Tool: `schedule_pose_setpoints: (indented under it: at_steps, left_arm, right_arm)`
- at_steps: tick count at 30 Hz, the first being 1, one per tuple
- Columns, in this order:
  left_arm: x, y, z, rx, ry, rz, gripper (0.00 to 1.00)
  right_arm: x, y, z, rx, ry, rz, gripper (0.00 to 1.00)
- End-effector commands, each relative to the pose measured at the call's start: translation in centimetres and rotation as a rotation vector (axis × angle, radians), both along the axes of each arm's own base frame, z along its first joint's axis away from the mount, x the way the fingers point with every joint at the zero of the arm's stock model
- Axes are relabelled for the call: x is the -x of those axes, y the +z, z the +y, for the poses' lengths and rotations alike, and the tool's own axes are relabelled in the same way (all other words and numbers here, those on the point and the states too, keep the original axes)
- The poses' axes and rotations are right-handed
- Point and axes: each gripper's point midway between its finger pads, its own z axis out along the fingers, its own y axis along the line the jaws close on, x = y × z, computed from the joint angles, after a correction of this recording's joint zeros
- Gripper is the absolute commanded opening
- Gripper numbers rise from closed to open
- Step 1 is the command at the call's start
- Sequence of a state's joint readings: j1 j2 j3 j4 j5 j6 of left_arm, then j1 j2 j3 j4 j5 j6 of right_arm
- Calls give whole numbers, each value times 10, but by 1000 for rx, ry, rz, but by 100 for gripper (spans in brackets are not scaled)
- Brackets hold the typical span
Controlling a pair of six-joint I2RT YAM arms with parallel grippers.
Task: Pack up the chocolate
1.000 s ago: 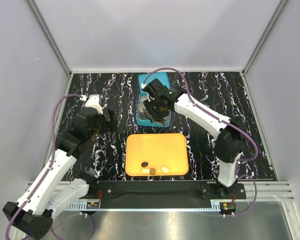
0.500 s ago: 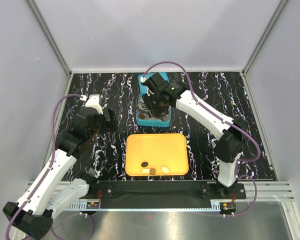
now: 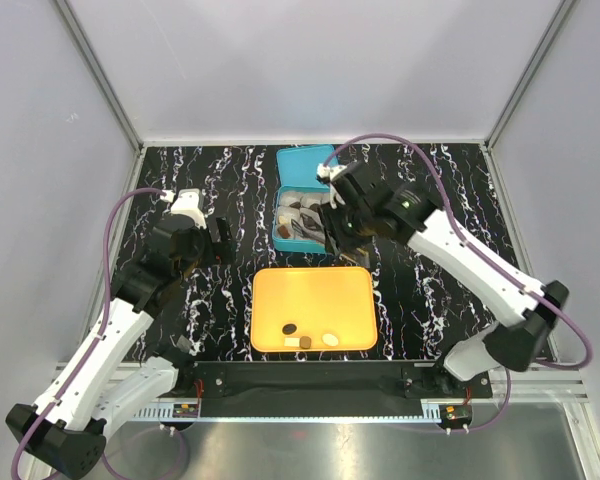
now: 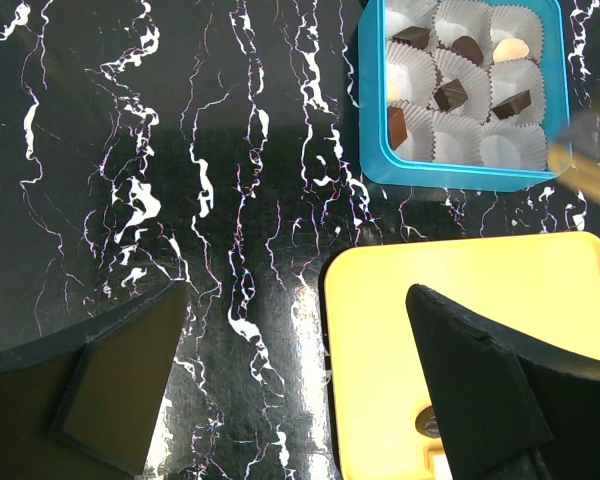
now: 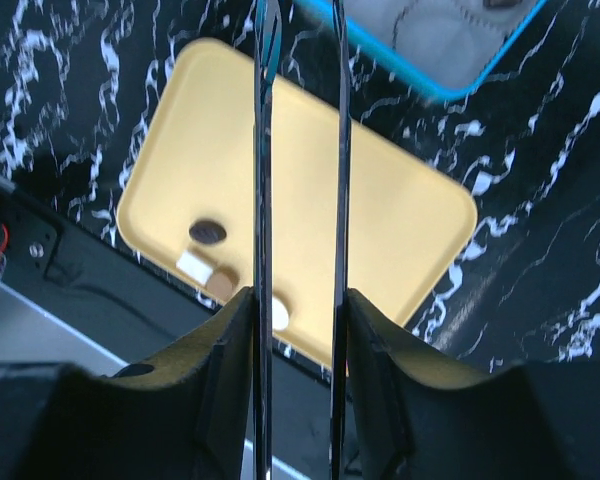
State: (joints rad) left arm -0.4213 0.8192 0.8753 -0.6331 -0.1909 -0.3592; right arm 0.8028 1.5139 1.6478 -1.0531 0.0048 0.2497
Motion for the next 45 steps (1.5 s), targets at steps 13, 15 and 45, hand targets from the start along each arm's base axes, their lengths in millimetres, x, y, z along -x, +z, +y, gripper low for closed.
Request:
schedule_pose_setpoints:
  at_steps: [13,15,45]
  left_arm:
    - [-13,26,4,19,40,-86,99]
    - [-13,25,4,15,40,-84,99]
    - [-13,25,4,18,39,-83,99]
  right_arm:
    - [126,-40,10,10,258,117,43]
    - [132,-49,15,24,289,116,44]
    - [154,-108,16,198,375,138,50]
